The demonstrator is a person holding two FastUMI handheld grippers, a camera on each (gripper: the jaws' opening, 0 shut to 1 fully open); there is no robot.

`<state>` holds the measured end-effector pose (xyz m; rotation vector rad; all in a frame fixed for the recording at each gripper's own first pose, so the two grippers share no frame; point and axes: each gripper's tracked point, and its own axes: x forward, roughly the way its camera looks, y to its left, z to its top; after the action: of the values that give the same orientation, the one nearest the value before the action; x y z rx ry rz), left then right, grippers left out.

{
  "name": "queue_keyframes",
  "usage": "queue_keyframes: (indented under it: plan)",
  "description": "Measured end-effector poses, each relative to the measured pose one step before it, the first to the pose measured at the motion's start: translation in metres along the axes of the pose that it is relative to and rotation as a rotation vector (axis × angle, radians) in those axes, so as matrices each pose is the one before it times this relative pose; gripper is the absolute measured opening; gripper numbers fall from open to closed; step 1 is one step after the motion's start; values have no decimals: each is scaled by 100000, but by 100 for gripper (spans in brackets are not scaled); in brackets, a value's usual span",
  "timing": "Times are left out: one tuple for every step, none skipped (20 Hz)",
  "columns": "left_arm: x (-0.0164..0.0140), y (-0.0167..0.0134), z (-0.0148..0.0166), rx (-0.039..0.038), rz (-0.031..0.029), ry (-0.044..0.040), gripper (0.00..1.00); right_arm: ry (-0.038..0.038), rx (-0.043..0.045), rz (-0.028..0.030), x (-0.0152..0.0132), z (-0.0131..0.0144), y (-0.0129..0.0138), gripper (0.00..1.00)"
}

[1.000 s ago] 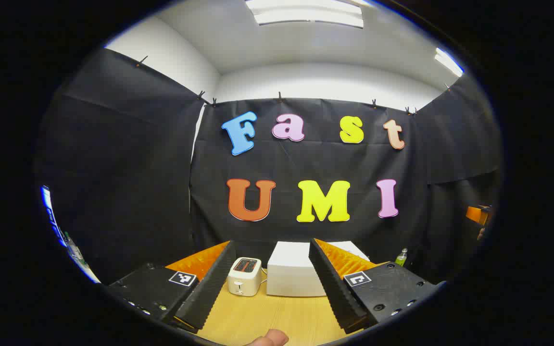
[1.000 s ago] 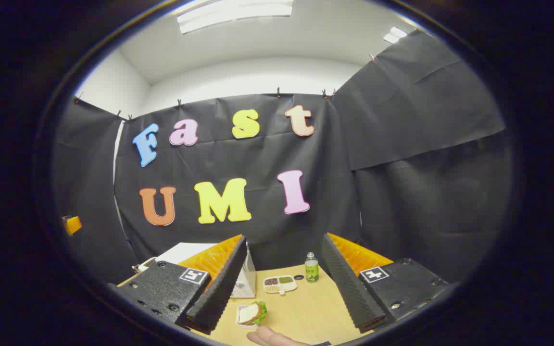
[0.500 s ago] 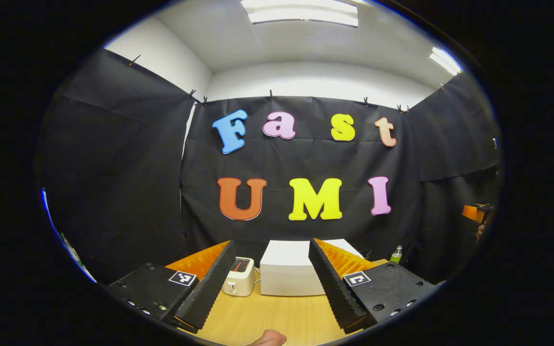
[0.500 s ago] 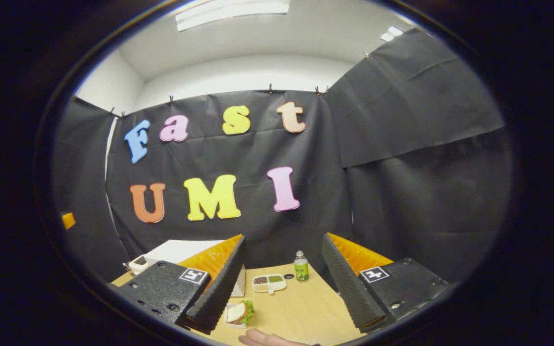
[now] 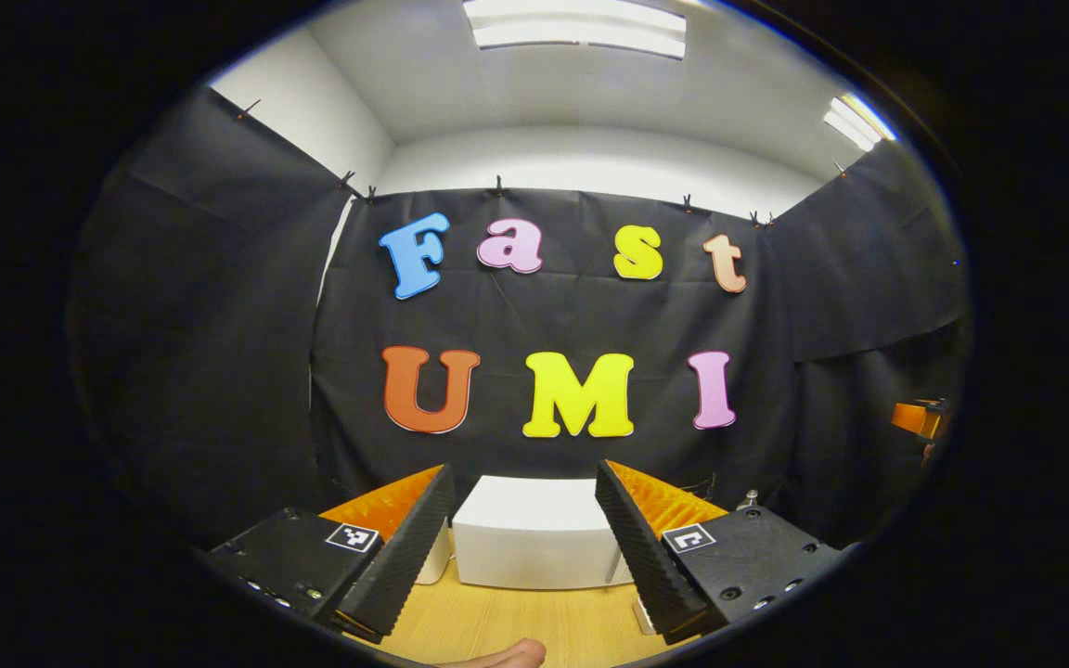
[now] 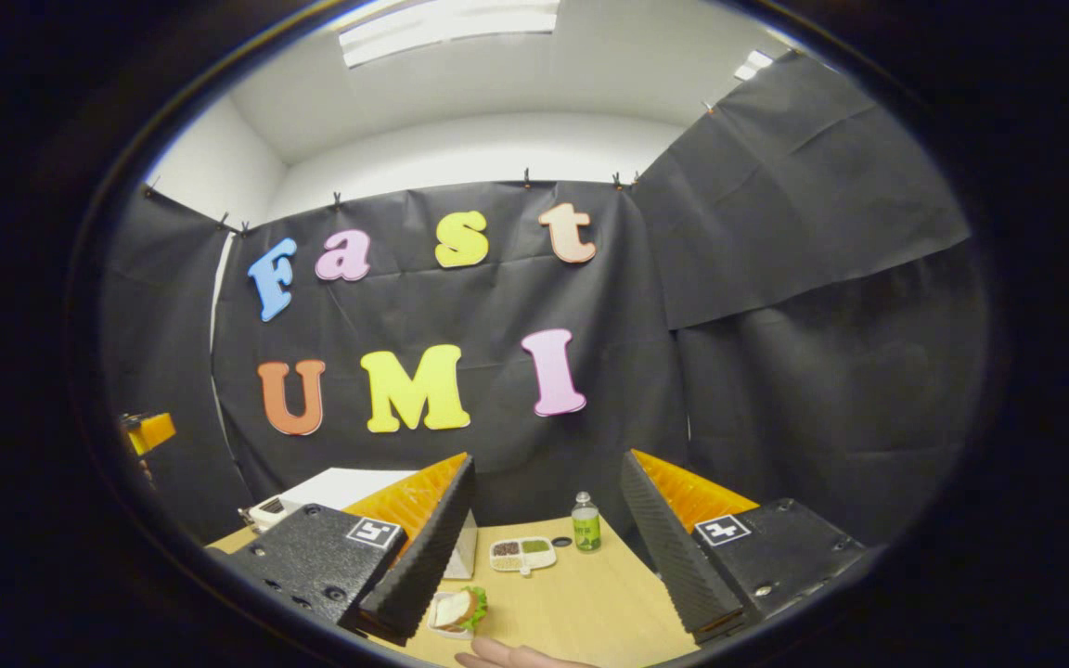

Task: Open the microwave oven with the left hand, put the food in, and close the microwave oven.

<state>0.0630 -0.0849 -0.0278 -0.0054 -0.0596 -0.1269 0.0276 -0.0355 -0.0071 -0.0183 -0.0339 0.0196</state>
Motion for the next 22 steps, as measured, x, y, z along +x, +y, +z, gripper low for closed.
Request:
queue_keyframes:
  plan:
    - [940,-802,-820,1257,-1257,276,95,-28,178,249,188,-237,-176,100]
    - [1009,-795,-937,1116,-551,174,95,1,94,508,171,-39,28,90]
    - [1230,-785,-1047,545,-367,507,95,334,-285,750,3,-225,-19,90]
    - [1288,-621,-1322,-666,298,1345,95,-153,129,797,-20,-49,-40,90]
    - [1239,-944,-1519,-1379,-952,2369,95,-485,511,815,-19,144,-46,90]
    - [1214,-1187,-1941,-1538,-1124,3358,95,-477,550,462,-52,49,-121,90]
    - [1252,-865,-1782,-801,-1102,3656,95,-538,213,576,-167,-194,-264,90]
    - [1342,-841,-1669,-82,-917,2589,95,-420,-208,524,-181,-91,-227,90]
    - [1598,-690,-1373,398,-715,1883,95,-228,-339,114,-179,-194,-219,90]
    - [1415,-742,-1425,481,-735,1330,95,-415,-466,100,-122,-95,-339,90]
    - [1306,-710,-1339,172,-627,1177,95,-406,-577,-19,-78,-138,-305,90]
    - [1295,-633,-1217,-718,-497,966,95,-280,-738,-311,-112,-109,-302,100]
    - [1248,-597,-1122,-1277,-538,1067,95,-172,-1263,-386,-153,-371,-518,100]
    - [1091,-452,-1182,-1104,-272,1096,84,12,-993,57,-82,-241,-191,100]
    - [998,-246,-1117,-692,-52,1113,95,102,-542,871,-196,-383,-185,100]
    - [1017,-214,-1068,-48,382,1159,95,206,233,1723,-69,-214,100,100]
    - [1105,-253,-1225,-132,609,1332,95,436,650,1041,78,-312,52,100]
    - [780,-349,-1025,216,-77,1613,94,483,474,172,232,-222,-268,100]
    - [832,-598,-929,247,-562,1136,93,32,-267,-257,333,-223,-437,100]
    - [886,-507,-966,150,-949,865,91,-232,-917,-677,366,-20,-464,100]
    - [804,-420,-1250,-559,-1098,1758,88,-99,-813,-1215,234,-217,-495,100]
    - [791,-549,-1277,-935,-1157,1878,73,417,-312,-1038,188,-261,-470,100]
